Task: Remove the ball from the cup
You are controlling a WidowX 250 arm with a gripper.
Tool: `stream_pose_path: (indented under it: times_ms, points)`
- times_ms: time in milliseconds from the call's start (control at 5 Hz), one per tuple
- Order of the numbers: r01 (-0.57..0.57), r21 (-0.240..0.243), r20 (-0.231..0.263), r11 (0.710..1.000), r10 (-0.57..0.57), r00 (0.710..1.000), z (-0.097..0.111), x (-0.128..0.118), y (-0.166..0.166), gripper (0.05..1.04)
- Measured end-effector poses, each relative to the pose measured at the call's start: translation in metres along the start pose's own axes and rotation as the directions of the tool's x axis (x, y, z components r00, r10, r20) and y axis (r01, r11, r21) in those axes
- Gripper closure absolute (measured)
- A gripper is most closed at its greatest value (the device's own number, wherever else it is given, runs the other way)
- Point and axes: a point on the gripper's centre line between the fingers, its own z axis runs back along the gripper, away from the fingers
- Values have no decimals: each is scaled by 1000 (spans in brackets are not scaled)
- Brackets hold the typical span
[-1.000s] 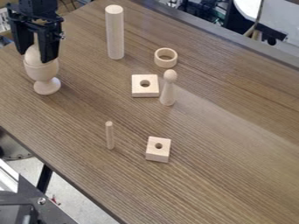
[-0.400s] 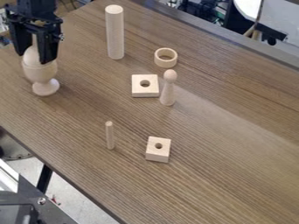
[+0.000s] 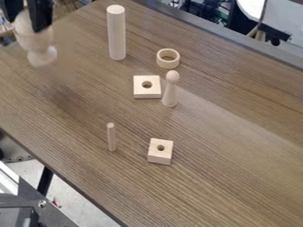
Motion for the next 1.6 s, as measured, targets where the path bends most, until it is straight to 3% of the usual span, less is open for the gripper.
stream_pose_path:
  times_ms: [200,400,600,800,1000,1400,1600]
  points:
    - [-12,12,4,1000,12,1000,3,-1,2,371]
    - [8,-13,-29,1000,-9,1000,-16,4,3,371]
    - [-124,119,-240,985,150,959,-32,-1,13,371]
    - [71,-74,-186,995,-83,979,-45,13,-2,371]
    - [37,-70,-191,997,-50,980,-45,8,8,371]
    - [64,-85,-113,994,-73,991,-40,13,4,371]
    - [107,-66,-95,992,-113,989,-39,21,-3,371]
